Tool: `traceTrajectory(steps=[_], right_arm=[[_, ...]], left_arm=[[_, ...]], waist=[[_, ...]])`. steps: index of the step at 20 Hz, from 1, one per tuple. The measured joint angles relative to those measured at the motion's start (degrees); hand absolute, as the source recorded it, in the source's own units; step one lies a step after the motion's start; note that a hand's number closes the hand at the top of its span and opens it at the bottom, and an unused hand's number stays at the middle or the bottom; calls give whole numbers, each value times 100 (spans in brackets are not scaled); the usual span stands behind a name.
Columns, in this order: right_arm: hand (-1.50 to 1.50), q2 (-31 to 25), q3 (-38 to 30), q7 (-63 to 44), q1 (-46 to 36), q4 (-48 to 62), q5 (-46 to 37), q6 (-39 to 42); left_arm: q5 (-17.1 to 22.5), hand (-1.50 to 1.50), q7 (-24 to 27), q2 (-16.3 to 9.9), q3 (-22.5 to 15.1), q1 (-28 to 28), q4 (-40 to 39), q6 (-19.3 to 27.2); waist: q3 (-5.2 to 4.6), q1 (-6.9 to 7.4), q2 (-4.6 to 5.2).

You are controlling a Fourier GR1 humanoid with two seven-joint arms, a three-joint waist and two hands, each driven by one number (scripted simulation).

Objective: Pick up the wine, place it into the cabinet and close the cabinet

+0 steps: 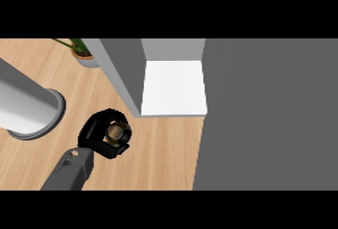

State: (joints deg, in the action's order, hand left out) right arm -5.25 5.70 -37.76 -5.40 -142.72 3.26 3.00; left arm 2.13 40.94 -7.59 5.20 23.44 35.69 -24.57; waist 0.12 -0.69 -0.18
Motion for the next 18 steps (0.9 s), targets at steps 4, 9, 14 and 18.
traceTrajectory(steps=[4, 9, 14, 18], right_arm=[[-150, 26, -55, 107, 49, 36, -1, 47], [-150, 38, -82, -1, 2, 29, 4, 10], [-150, 34, -143, -40, 47, 11, 27, 38], [-150, 53, -96, -65, -7, 10, 27, 39]], left_arm=[[51, 150, 156, -34, 78, -306, 385, 319], [372, 150, 106, -132, 385, -852, 1012, 628], [385, 150, 146, -217, 464, -1375, 1852, 998], [641, 150, -199, -188, 455, -1695, 2768, 941]], waist=[[0, 47, -12], [-2, 90, -24], [-6, 94, -14], [-6, 99, -12]])
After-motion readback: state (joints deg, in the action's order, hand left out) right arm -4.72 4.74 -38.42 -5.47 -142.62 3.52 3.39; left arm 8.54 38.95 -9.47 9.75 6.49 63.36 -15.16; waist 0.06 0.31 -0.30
